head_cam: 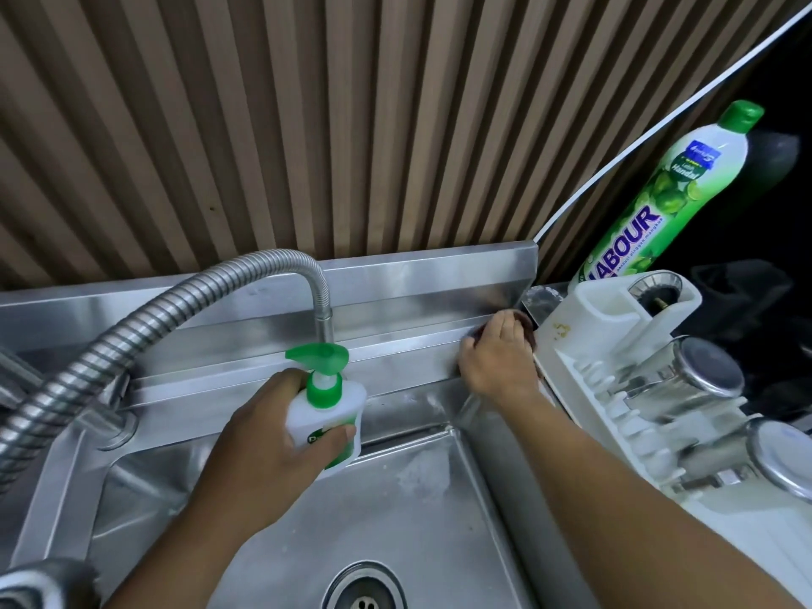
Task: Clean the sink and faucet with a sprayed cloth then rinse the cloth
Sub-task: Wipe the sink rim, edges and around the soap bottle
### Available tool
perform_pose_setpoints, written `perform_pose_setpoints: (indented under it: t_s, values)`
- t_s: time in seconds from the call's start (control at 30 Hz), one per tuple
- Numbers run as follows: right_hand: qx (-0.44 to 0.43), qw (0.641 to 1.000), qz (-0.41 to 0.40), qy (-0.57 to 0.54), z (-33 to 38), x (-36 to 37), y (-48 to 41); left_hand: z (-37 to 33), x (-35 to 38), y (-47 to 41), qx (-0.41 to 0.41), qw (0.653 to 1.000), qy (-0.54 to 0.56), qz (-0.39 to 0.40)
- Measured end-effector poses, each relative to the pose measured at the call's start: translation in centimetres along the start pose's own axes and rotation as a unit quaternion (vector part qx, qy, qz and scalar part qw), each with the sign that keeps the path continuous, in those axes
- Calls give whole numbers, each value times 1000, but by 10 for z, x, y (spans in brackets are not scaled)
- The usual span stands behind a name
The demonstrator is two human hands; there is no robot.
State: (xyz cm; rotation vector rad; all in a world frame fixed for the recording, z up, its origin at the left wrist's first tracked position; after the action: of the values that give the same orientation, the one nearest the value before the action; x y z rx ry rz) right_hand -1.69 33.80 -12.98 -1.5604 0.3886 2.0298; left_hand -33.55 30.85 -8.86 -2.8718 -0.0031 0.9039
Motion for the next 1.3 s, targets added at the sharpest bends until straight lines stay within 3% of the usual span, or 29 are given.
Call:
perform_pose_setpoints:
  t_s: [0.13,0.2,0.4,0.5,0.6,0.67,0.7,0.77,0.83,0.87,0.97,1.03,1.13,1.2,1.3]
  values:
    - [93,995,-4,-26,6,3,-29,0,-1,0,3,1000,5,3]
    - [85,995,-29,-37,12,-2,-15,-1,0,1,4,1000,9,4]
    - [-166,979,-68,-99,75,4,66,-1,0,1,6,1000,9,0]
    - [-297,944,-52,-132,105,14,83,-3,-2,0,17,1000,-3,-2]
    - [-434,887,1,-155,124,20,91,-6,-2,0,24,1000,-10,1]
    - [-467,871,-17,-151,113,24,96,-6,-3,0,18,1000,-8,2]
    - [-445,884,-49,-133,99,28,99,-5,-3,0,13,1000,-5,3]
    - [-319,932,-127,-117,64,37,105,-5,-4,1,0,1000,6,10]
    - [-145,959,-155,-189,46,49,113,-5,-5,3,-13,1000,25,13]
    - [-66,952,-153,-256,48,55,116,-7,-6,4,-13,999,33,9]
    - [144,864,-140,-462,76,51,115,-11,-19,7,14,999,29,-33]
    - [283,767,-114,-565,89,52,115,-10,-31,9,24,997,22,-69]
    - [456,622,-45,-634,98,78,125,-6,-45,16,15,994,9,-112]
    - [517,534,53,-667,107,93,136,-2,-48,19,10,993,10,-117]
    - [479,401,221,-749,129,84,144,0,-52,20,2,992,21,-122]
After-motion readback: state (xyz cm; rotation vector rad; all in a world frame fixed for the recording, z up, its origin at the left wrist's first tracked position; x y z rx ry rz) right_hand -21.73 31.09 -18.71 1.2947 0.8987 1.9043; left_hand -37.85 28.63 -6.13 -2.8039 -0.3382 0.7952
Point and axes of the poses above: each hand's wrist, its own y-axis away from the middle knuckle, its own x-axis out of the palm, z = x × y, the point moved 7 cm from there along -y, towards the middle knuckle, and after that the axes turned 13 degrees about -z, right-handed, at the moved point
